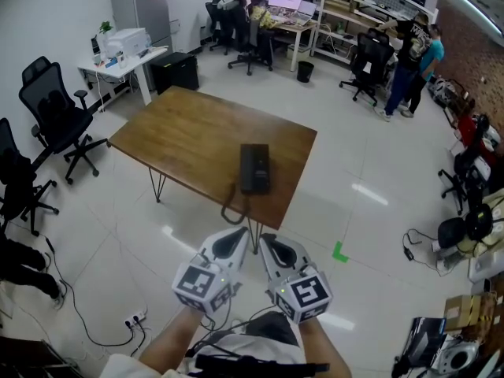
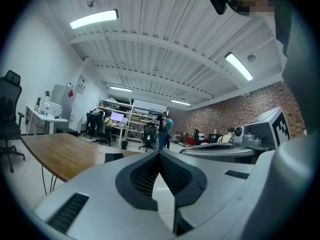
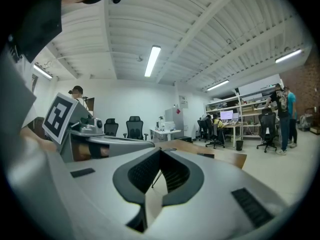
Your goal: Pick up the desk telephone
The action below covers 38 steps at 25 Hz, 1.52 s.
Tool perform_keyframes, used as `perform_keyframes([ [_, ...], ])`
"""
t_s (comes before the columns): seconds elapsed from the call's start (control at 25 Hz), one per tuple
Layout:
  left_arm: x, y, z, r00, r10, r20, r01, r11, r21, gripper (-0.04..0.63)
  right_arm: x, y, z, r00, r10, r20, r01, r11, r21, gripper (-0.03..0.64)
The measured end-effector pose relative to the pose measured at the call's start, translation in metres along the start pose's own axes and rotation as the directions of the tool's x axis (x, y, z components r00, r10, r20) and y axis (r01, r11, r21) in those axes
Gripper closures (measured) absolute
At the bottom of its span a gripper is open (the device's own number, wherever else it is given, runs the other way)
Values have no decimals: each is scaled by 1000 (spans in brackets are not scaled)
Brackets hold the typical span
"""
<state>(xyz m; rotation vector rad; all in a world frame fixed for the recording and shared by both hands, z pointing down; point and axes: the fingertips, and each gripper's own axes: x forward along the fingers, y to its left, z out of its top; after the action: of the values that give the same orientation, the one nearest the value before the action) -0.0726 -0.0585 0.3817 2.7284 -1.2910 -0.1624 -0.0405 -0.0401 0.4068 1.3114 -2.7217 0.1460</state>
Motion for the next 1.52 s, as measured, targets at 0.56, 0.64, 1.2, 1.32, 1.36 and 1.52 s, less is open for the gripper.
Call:
perform_keyframes([
  [0.56,53,33,-7,1000,-6,-23,6,1000,14,595,53,-44,0,1000,17,5,-17,999,27,615],
  [0.64,66,40,-9,1000,-2,-25,3,1000,23,595,62,-55,-2,1000,21,1,-21,999,33,615],
  [1.2,136,88,-24,997,52,-54,-53,998,-22,595,122,-120,-10,995,77,-60,-73,996,54,614],
  [1.32,149,98,-33,996,51,-67,-54,998,-44,595,133,-134,-15,994,81,-68,-77,995,71,614],
  [1.36,152,102,-35,997,50,-66,-53,997,-49,595,137,-139,-17,994,84,-70,-79,994,77,615],
  [1.52,169,118,-49,994,60,-87,-65,996,-65,595,153,-156,-28,989,106,-103,-96,990,100,568],
])
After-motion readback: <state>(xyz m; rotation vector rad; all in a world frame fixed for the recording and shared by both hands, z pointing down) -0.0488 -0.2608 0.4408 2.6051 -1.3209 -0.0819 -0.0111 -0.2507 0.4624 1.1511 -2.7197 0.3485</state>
